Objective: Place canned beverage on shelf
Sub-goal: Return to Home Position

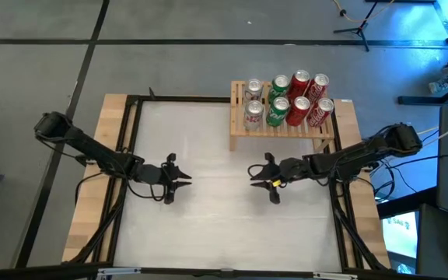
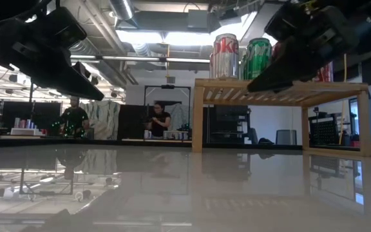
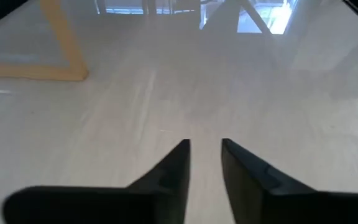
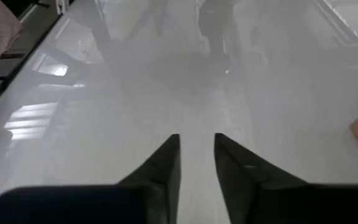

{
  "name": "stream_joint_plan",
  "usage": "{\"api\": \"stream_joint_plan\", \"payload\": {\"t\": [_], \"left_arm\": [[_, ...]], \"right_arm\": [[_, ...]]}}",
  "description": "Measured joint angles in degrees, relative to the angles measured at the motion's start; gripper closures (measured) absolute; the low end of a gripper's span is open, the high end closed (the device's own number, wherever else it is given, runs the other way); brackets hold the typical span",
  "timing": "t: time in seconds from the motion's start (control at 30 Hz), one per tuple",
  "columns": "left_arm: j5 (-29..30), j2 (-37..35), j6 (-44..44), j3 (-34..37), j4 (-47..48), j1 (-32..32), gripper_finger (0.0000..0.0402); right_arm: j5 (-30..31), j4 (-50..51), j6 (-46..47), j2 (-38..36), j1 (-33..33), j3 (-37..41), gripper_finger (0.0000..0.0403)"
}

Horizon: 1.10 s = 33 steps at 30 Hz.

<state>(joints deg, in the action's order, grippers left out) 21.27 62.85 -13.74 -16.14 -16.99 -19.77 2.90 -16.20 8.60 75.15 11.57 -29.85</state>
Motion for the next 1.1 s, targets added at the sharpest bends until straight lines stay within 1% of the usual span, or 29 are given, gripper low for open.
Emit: {"api": "stream_joint_plan", "payload": {"t": [0.1, 0.27, 0.37, 0.47, 0.57, 0.7, 0.83, 0.9, 1.03, 1.1], "left_arm": [[-0.08, 0.02, 0.73, 0.0, 0.0, 0.65, 0.0352], [-5.26, 0.04, 2.76, 0.0, -0.03, 3.72, 0.0394], [-9.2, -0.49, 3.81, 0.02, 0.32, 6.34, 0.0399], [-14.01, -3.3, 5.28, 1.03, -0.12, 9.11, 0.0399], [-16.4, -8.24, 5.8, 4.42, -1.85, 11.99, 0.0401], [-17.67, -17.35, 4.96, 10.5, -3.21, 15.29, 0.0401], [-18.91, -26.27, 4.47, 14.47, -3.76, 17.83, 0.0401], [-19.33, -30.5, 4.69, 15.74, -3.38, 18.81, 0.0401], [-19.53, -37.27, 5.19, 15.72, 1.74, 19.78, 0.0401], [-19.55, -40.15, 5.72, 15.7, 2.61, 20.13, 0.0401]], "right_arm": [[-0.17, -1.52, -0.46, -2.97, -0.05, 2.86, 0.0339], [1.39, -4.13, -0.23, -11.14, -0.11, 9.8, 0.0365], [1.42, -4.77, 0.01, -17.3, -0.05, 12.92, 0.0373], [1.42, -4.8, 0.2, -23.44, 0.0, 15.97, 0.0377], [1.58, -4.86, 0.19, -29.06, -0.02, 19.04, 0.0377], [2.6, -4.59, 0.57, -35.68, -0.02, 22.69, 0.0378], [2.58, -4.78, 0.39, -42.2, -0.73, 25.47, 0.0378], [2.07, -4.47, 0.4, -45.15, -1.67, 26.87, 0.0378], [0.73, -3.38, 1.46, -50.56, -3.6, 28.78, 0.0378], [0.63, -2.09, 1.61, -53.18, -4.17, 29.2, 0.0378]]}}
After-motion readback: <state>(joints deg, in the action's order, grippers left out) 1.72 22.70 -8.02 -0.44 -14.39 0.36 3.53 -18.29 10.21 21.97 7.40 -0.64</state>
